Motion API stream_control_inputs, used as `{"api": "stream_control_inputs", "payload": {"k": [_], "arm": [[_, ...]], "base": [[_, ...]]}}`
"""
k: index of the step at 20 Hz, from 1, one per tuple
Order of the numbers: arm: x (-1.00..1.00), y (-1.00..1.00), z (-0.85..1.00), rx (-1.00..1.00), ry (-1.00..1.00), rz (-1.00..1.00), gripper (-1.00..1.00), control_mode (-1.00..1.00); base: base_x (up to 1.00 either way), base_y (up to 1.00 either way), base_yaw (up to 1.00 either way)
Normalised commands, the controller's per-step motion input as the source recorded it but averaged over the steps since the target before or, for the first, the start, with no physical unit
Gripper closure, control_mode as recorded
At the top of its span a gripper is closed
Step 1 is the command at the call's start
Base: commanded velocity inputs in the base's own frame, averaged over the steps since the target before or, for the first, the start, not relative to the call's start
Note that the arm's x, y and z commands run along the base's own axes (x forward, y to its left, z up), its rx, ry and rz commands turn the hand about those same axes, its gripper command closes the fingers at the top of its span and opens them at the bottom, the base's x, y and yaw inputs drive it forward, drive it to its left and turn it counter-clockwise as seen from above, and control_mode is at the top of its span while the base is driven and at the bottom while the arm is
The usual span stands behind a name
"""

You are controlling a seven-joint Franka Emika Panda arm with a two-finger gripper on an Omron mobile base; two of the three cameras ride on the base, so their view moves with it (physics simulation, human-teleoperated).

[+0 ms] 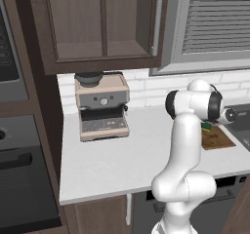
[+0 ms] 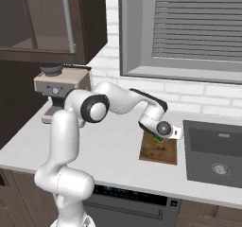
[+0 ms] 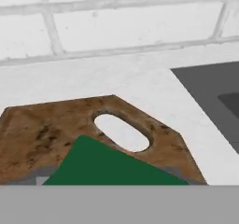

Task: Pick up the sponge from the counter and clean the cutting board by briefly scrubbing or pressing down on the cutting board. Once finished, release the sponge.

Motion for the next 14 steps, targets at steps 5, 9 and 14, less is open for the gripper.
{"api": "stream_control_inputs", "payload": {"k": [5,9,14], "arm": [[0.64,0.25,-0.13,-0.05,-0.11,-0.12,1.0,-1.0],[0.67,0.15,-0.35,-0.07,-0.15,-0.1,1.0,-1.0],[0.72,0.01,-0.44,-0.06,-0.14,-0.06,1.0,-1.0]], "base": [[0.0,0.0,0.0],[0.0,0.0,0.0],[0.0,0.0,0.0]]}}
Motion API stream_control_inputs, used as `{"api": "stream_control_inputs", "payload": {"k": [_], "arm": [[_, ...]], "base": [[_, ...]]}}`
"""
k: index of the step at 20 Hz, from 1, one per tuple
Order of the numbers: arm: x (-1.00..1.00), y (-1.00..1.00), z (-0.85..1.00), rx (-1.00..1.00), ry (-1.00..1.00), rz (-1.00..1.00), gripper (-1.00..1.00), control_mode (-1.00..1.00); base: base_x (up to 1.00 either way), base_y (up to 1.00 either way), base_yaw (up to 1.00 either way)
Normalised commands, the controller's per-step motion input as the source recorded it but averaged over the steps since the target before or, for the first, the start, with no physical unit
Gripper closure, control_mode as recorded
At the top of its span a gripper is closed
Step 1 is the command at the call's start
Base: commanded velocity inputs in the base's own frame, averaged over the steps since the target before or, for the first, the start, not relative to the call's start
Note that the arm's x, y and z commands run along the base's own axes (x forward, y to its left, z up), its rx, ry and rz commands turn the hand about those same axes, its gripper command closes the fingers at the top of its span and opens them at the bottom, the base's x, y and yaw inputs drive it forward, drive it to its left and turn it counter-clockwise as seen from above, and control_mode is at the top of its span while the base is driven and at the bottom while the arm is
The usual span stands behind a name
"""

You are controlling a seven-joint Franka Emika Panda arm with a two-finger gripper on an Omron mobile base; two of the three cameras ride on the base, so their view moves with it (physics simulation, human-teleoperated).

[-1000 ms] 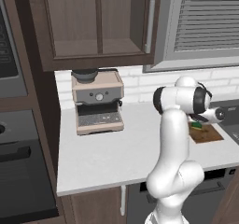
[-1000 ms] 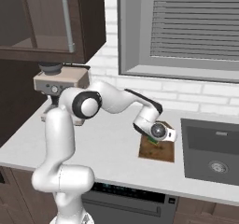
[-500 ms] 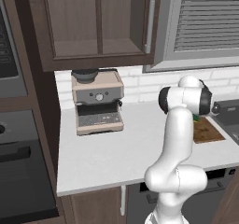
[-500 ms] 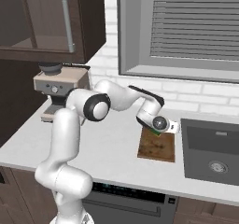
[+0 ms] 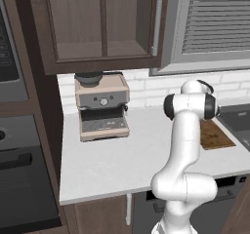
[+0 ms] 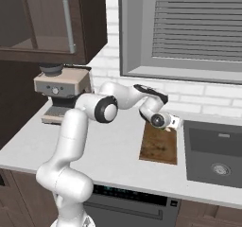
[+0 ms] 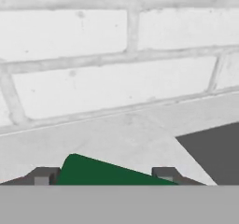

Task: Pick up the sponge from the counter and clean the cutting board by briefly scrubbing or pressing down on the cutting board. Once finished, release the sponge.

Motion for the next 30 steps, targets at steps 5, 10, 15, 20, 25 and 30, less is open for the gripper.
{"api": "stream_control_inputs", "payload": {"k": [5,10,15,20,25,30], "arm": [[-0.04,0.04,-0.35,-0.09,-0.07,-0.01,1.0,-1.0],[-0.99,0.0,-0.5,-0.02,0.03,0.0,1.0,-1.0],[-0.66,0.0,-0.87,-0.02,0.13,0.0,1.0,-1.0],[-0.84,0.0,-0.96,-0.13,0.04,0.04,1.0,-1.0],[-1.0,0.0,-0.88,-0.09,0.07,0.1,1.0,-1.0],[-1.0,0.0,-0.97,-0.05,0.08,0.12,1.0,-1.0]], "base": [[0.0,0.0,0.0],[0.0,0.0,0.0],[0.0,0.0,0.0],[0.0,0.0,0.0],[0.0,0.0,0.0],[0.0,0.0,0.0]]}}
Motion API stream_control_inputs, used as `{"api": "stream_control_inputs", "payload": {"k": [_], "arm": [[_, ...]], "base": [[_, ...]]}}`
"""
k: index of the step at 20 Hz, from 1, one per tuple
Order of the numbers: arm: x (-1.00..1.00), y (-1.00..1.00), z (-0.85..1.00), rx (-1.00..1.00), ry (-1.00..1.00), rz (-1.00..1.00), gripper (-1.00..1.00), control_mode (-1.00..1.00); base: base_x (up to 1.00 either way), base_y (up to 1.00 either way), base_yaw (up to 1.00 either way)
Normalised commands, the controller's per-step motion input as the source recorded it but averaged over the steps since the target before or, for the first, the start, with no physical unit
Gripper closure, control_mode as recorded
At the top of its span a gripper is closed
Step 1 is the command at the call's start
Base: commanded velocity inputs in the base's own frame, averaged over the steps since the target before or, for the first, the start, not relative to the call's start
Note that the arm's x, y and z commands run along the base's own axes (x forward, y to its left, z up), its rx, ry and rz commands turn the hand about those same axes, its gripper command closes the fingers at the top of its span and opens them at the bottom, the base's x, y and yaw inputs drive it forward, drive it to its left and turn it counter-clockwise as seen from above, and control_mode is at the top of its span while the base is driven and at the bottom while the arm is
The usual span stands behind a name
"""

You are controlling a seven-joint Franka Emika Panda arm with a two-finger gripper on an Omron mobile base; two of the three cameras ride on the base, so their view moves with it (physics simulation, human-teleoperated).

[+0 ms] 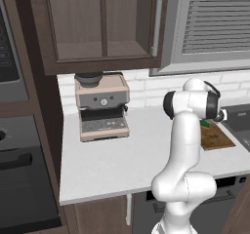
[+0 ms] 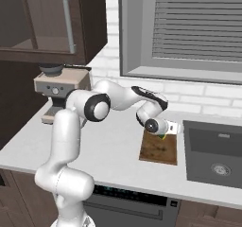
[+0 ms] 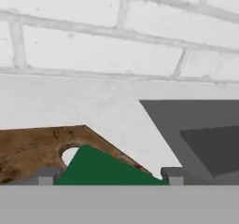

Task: Pick up the sponge from the counter and clean the cutting board by briefly scrubbing or pressing down on the cutting board. Once finished, release the sponge.

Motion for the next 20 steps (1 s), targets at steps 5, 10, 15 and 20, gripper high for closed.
{"api": "stream_control_inputs", "payload": {"k": [5,10,15,20], "arm": [[-1.0,-0.17,-0.93,0.0,0.09,0.13,1.0,-1.0],[-1.0,-0.25,-0.88,0.0,0.08,0.16,1.0,-1.0],[-1.0,-0.2,-0.92,0.0,0.07,0.17,1.0,-1.0],[-1.0,-0.14,-0.9,0.0,0.01,0.16,1.0,-1.0]], "base": [[0.0,0.0,0.0],[0.0,0.0,0.0],[0.0,0.0,0.0],[0.0,0.0,0.0]]}}
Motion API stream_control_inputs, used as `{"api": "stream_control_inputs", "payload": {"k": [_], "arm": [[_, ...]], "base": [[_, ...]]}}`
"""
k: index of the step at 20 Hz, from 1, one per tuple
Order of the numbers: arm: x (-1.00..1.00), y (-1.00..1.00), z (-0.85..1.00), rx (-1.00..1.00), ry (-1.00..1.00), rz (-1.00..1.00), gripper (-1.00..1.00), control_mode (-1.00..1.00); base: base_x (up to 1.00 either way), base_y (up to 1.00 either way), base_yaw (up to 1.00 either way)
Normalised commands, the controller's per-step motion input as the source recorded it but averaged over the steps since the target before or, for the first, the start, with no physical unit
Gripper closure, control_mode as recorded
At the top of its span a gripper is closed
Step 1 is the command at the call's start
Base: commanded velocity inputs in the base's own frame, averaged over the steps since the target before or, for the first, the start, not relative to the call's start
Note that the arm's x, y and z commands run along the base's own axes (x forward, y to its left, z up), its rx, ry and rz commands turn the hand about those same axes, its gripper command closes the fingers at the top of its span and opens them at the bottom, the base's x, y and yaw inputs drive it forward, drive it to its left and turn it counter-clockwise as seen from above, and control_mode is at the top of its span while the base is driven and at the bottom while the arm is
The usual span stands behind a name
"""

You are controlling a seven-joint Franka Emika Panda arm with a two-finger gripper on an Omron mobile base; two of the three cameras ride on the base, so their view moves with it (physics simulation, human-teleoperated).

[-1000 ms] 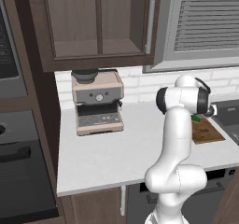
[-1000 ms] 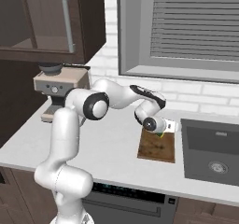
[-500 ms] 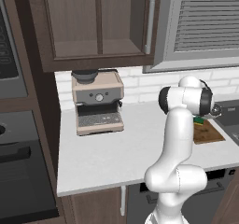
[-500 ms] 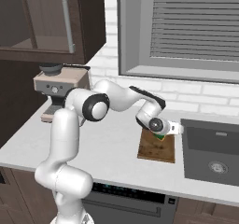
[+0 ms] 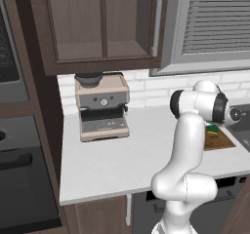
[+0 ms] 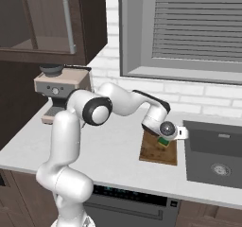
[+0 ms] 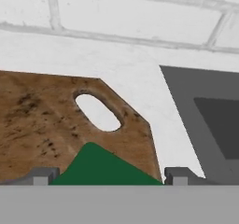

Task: Pick up the sponge from the counter and clean the cutting board by briefly scrubbing or pressing down on the cutting board. Once finished, release the sponge.

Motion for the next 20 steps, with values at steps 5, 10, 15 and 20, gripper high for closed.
{"api": "stream_control_inputs", "payload": {"k": [5,10,15,20], "arm": [[-1.0,-0.18,-0.93,-0.02,0.01,0.13,1.0,-1.0],[-1.0,-0.12,-1.0,-0.11,0.03,0.04,1.0,-1.0],[-1.0,-0.29,-1.0,-0.01,-0.01,0.07,1.0,-1.0],[-1.0,-0.21,-1.0,0.0,-0.07,0.06,1.0,-1.0]], "base": [[0.0,0.0,0.0],[0.0,0.0,0.0],[0.0,0.0,0.0],[0.0,0.0,0.0]]}}
